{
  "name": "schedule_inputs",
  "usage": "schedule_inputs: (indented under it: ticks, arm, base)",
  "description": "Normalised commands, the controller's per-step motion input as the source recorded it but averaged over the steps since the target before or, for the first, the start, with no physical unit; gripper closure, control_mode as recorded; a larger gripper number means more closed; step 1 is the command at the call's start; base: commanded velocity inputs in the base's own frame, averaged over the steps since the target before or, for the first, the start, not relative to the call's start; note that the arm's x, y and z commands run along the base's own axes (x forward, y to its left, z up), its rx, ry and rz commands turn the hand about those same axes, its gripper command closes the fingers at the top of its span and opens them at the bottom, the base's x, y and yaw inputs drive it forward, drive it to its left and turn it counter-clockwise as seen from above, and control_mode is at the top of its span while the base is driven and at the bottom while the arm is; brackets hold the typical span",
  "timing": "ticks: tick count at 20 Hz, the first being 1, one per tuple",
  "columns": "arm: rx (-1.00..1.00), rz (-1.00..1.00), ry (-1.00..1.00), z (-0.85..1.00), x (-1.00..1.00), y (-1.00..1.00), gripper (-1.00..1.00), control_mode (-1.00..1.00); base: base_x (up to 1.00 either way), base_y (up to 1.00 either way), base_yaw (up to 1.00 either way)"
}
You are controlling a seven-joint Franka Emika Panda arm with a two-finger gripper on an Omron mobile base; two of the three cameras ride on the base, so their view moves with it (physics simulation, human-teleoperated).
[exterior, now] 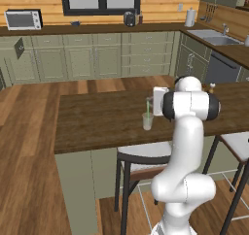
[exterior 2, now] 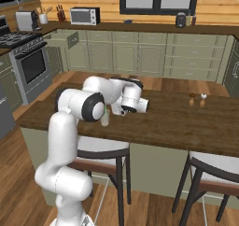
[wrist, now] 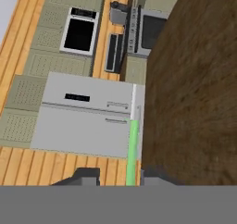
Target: Take a straw from the drawer in front and place it inside the glass cup on the dining counter.
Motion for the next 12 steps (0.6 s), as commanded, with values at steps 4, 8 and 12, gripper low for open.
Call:
schedule_inputs:
  ticks: [4,8,12]
  arm:
    - [-0.09,0.0,0.0,0.0,0.0,-0.06,-1.0,-1.0]
    - [-0.17,-0.01,0.0,0.0,0.0,-0.08,-1.0,-1.0]
    - [-0.21,-0.03,0.0,0.11,0.0,-0.24,-1.0,-1.0]
  base:
    - [0.0,0.0,0.0]
    - [0.0,0.0,0.0]
    - [0.0,0.0,0.0]
